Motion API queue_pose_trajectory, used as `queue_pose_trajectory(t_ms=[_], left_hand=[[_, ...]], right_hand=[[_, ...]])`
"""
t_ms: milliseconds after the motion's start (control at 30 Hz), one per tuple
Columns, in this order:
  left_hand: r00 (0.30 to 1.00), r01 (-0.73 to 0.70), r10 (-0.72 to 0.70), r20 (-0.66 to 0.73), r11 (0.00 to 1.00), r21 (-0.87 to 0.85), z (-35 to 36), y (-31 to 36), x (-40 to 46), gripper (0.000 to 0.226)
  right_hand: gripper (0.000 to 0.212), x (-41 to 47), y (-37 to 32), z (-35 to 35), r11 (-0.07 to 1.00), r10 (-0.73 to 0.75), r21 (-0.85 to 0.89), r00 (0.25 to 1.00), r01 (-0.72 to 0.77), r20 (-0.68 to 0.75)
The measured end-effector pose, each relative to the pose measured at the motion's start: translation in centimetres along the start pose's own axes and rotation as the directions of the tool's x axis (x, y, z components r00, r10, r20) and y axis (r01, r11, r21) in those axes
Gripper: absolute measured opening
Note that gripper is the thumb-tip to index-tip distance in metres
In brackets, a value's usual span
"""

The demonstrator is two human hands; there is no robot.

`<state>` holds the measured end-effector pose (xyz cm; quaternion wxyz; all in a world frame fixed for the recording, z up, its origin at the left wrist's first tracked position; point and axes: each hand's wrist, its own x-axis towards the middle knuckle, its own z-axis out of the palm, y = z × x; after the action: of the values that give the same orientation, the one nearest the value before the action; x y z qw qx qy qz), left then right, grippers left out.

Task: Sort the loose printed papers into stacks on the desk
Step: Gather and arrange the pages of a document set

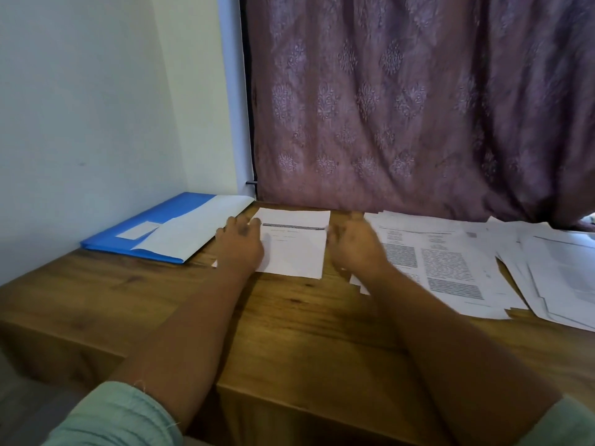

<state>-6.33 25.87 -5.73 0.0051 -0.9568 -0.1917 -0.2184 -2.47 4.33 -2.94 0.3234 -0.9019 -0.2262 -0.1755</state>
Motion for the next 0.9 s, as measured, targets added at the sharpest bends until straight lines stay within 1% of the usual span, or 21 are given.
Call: queue_pose_trajectory(t_ms=[67,100,133,167,200,233,267,300,367,433,467,567,600,667,733,767,833,900], left_hand=[[0.987,-0.125,0.110,-0.115,0.984,-0.129,-0.9,3.3,-1.2,0.041],[0.976,-0.184,0.155,-0.154,0.963,-0.197,-1.3,5.2,-1.7,0.040],[0.971,-0.219,0.179,-0.157,0.932,-0.289,-1.8,7.4,-2.3,0.038],[0.976,-0.215,0.177,-0.129,0.891,-0.400,-2.2,9.6,-2.8,0.037],[0.983,-0.179,0.172,-0.061,0.844,-0.506,-2.5,12.0,-3.2,0.036],[0.985,-0.124,0.171,0.025,0.800,-0.586,-2.6,14.3,-3.3,0.038],[0.978,-0.078,0.180,0.106,0.784,-0.616,-2.6,16.3,-3.3,0.045],[0.964,-0.059,0.201,0.176,0.802,-0.595,-2.4,18.3,-3.1,0.057],[0.930,-0.008,0.183,0.320,0.877,-0.480,-1.6,20.6,-2.6,0.079],[0.897,0.063,0.118,0.426,0.921,-0.386,-0.8,21.4,-1.7,0.084],[0.892,0.083,0.094,0.441,0.927,-0.366,-0.5,21.4,-1.2,0.082],[0.904,0.090,0.076,0.420,0.928,-0.363,-0.3,21.8,0.2,0.067],[0.899,0.084,0.089,0.429,0.926,-0.368,-0.3,21.9,0.5,0.059],[0.877,0.119,0.100,0.470,0.903,-0.414,0.2,22.1,1.3,0.045],[0.873,0.150,0.102,0.477,0.874,-0.462,0.7,22.0,1.7,0.037],[0.884,0.150,0.091,0.459,0.875,-0.461,1.0,22.0,1.7,0.039],[0.914,0.124,0.050,0.402,0.910,-0.396,1.1,21.8,1.3,0.054],[0.938,0.097,0.034,0.344,0.929,-0.357,1.1,21.7,0.9,0.066]], right_hand=[[0.030,0.7,2.3,-3.5,0.999,0.026,0.038,0.994,-0.022,-0.108],[0.029,1.0,4.0,-5.1,0.999,0.046,0.016,0.992,-0.044,-0.122],[0.028,0.8,6.1,-6.8,0.995,0.096,-0.030,0.990,-0.099,-0.101],[0.029,0.3,8.2,-8.0,0.977,0.169,-0.120,0.984,-0.175,-0.055],[0.034,-0.4,10.2,-9.2,0.936,0.247,-0.255,0.969,-0.242,-0.011],[0.042,-1.2,12.1,-10.0,0.869,0.325,-0.405,0.945,-0.285,0.032],[0.050,-2.0,13.4,-10.6,0.797,0.391,-0.522,0.919,-0.305,0.060],[0.056,-2.7,14.4,-11.0,0.749,0.448,-0.578,0.890,-0.324,0.082],[0.063,-3.4,15.3,-10.9,0.735,0.515,-0.570,0.849,-0.368,0.116],[0.066,-3.2,15.5,-10.4,0.742,0.516,-0.552,0.850,-0.381,0.106],[0.066,-3.0,15.5,-10.1,0.741,0.507,-0.555,0.857,-0.378,0.094],[0.065,-2.2,16.3,-10.0,0.746,0.511,-0.539,0.856,-0.391,0.085],[0.066,-2.0,16.6,-10.0,0.758,0.522,-0.503,0.848,-0.415,0.088],[0.070,-1.4,17.1,-9.9,0.779,0.551,-0.408,0.831,-0.477,0.081],[0.067,-1.1,17.2,-9.8,0.785,0.562,-0.365,0.823,-0.500,0.081],[0.064,-1.2,17.1,-9.8,0.790,0.551,-0.374,0.830,-0.485,0.086],[0.060,-1.1,17.1,-9.7,0.809,0.516,-0.380,0.852,-0.449,0.090],[0.063,-1.1,17.0,-9.7,0.825,0.505,-0.351,0.858,-0.444,0.101]])
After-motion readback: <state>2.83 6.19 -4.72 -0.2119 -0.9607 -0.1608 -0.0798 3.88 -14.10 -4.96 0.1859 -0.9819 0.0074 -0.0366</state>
